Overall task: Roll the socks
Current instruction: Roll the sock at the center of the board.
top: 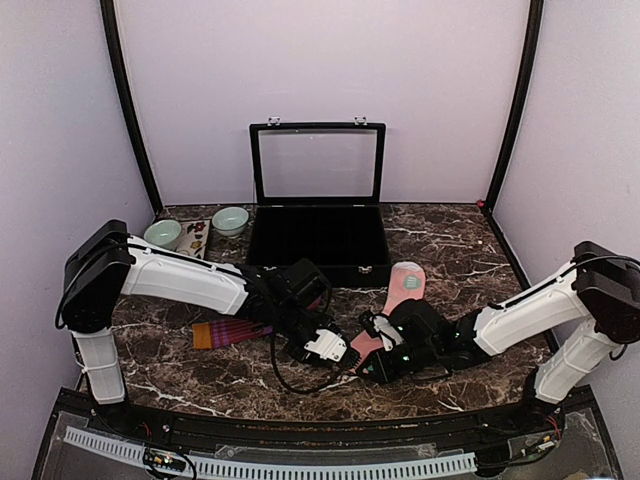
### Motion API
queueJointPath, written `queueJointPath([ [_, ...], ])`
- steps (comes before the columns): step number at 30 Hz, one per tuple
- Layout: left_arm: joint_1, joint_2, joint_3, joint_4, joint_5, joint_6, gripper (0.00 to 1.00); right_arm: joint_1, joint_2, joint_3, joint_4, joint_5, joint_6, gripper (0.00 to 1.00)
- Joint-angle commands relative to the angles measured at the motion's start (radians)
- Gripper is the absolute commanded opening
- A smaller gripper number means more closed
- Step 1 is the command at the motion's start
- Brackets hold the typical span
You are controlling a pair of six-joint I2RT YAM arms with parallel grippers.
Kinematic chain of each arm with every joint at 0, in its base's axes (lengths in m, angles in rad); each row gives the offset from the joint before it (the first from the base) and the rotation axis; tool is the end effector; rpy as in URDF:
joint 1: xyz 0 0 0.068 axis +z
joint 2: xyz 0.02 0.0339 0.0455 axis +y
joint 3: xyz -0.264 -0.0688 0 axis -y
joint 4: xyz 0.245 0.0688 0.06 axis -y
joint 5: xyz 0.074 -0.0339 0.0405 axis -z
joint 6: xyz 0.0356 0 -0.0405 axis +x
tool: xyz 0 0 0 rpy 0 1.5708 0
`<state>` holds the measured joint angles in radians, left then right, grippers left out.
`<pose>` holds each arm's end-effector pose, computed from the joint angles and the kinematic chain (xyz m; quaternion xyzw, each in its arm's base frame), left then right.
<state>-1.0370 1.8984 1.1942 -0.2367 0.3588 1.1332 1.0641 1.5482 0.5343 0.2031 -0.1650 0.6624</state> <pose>0.1896 -0.3453 0.1638 0.8532 0.3879 -0.1548 0.3126 0.1257 0.2386 0.1221 -0.2146 0.9008 0.3307 0.1821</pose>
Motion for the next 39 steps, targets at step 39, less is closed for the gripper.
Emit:
queueJointPath([
  [39,-0.016,0.048,0.039,0.057,-0.010,0.017,0.26,-0.039,0.021,-0.004,-0.076,-0.044,-0.061,0.06],
])
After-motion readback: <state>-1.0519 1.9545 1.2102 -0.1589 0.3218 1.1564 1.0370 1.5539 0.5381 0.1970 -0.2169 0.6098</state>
